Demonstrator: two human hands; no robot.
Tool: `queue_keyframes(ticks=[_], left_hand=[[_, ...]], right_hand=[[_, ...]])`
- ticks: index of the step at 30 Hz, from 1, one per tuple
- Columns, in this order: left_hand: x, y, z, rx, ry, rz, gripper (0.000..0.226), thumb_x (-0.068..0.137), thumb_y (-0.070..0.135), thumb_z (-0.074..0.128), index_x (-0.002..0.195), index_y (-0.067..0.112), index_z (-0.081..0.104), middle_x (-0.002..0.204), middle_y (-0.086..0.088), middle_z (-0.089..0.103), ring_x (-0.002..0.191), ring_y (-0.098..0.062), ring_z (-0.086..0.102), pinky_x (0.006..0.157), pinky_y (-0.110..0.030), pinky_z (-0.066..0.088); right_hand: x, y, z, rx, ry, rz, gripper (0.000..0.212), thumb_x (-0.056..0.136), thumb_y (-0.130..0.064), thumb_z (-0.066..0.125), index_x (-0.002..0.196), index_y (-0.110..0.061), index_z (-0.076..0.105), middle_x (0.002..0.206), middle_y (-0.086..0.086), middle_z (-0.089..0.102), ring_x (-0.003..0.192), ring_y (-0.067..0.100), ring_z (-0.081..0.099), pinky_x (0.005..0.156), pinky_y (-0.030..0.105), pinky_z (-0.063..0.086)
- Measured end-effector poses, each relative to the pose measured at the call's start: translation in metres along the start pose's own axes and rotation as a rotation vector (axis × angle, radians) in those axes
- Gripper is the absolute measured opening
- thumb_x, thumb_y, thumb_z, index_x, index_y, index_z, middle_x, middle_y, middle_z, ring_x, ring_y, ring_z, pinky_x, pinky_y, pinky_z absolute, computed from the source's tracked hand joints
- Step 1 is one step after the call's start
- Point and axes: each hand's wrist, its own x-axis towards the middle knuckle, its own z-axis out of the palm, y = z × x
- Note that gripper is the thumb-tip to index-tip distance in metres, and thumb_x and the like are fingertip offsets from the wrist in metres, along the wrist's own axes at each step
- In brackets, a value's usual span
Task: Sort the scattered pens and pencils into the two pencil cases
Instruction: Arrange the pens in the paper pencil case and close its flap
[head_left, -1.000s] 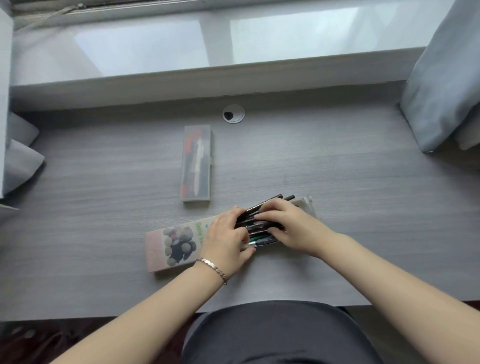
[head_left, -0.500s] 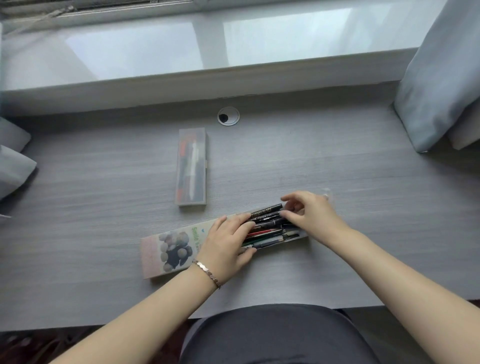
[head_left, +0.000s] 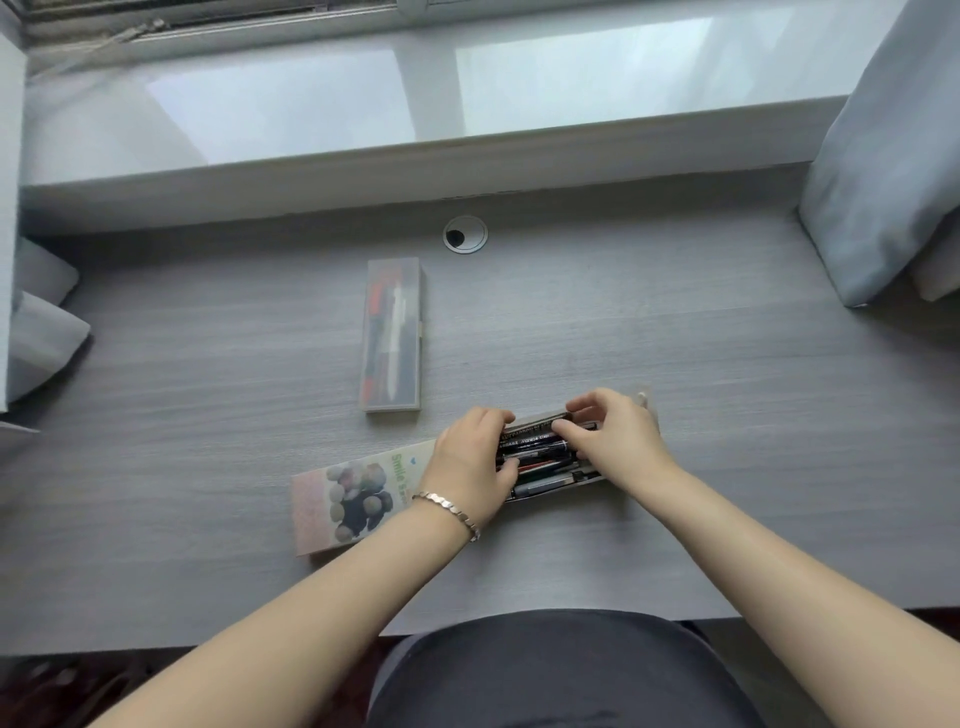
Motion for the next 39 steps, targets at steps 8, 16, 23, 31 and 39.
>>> queue_keyframes(ticks=[8,16,23,31,39], left_hand=[[0.007,-0.002,-0.003,0.118,-0.046,0.04,0.033,0.08,0.019,0.062,0.111,0.009,0.058,0.108,-0.008,0.063,0.105,-0.025,0.054,0.092,-0.036,0.04],[0.026,0.03,-0.014,0.198,0.066,0.136,0.021,0.084,0.027,0.062,0.092,0.008,0.059,0.079,-0.008,0.067,0.074,-0.028,0.061,0.063,-0.031,0.044],[0.032,0.06,-0.037,-0.788,0.092,-0.22,0.042,0.101,0.024,0.025,0.129,0.004,0.049,0.081,0.047,0.036,0.088,0.026,0.042,0.068,0.015,0.023],[0.022,0.051,-0.035,-0.881,-0.158,-0.298,0.023,0.099,0.017,0.031,0.117,0.02,0.046,0.112,0.003,0.05,0.098,0.007,0.052,0.085,-0.011,0.041],[-0.014,-0.017,-0.041,0.243,-0.229,-0.048,0.093,0.075,0.051,0.064,0.145,0.013,0.016,0.155,-0.002,0.009,0.144,-0.016,0.006,0.118,-0.033,0.006]], right_hand=[[-0.003,-0.006,0.0,0.562,-0.212,0.122,0.02,0.086,-0.001,0.058,0.102,0.011,0.059,0.071,0.006,0.058,0.043,0.0,0.06,0.049,0.009,0.052],[0.0,-0.01,-0.027,0.869,-0.185,-0.035,0.018,0.08,0.007,0.059,0.082,-0.01,0.063,0.069,0.001,0.066,0.056,0.002,0.065,0.058,0.011,0.054],[-0.004,-0.009,-0.021,0.427,-0.313,-0.242,0.026,0.085,-0.006,0.059,0.102,-0.026,0.055,0.103,0.006,0.062,0.087,0.009,0.061,0.079,0.018,0.051],[-0.01,-0.022,-0.006,0.169,-0.451,-0.381,0.016,0.094,-0.005,0.041,0.103,-0.012,0.052,0.074,0.005,0.059,0.067,0.011,0.056,0.07,0.036,0.046],[-0.004,0.024,-0.045,-0.469,-0.213,-0.494,0.033,0.097,-0.029,0.035,0.123,-0.021,0.052,0.107,0.003,0.058,0.104,0.018,0.053,0.087,0.029,0.04]])
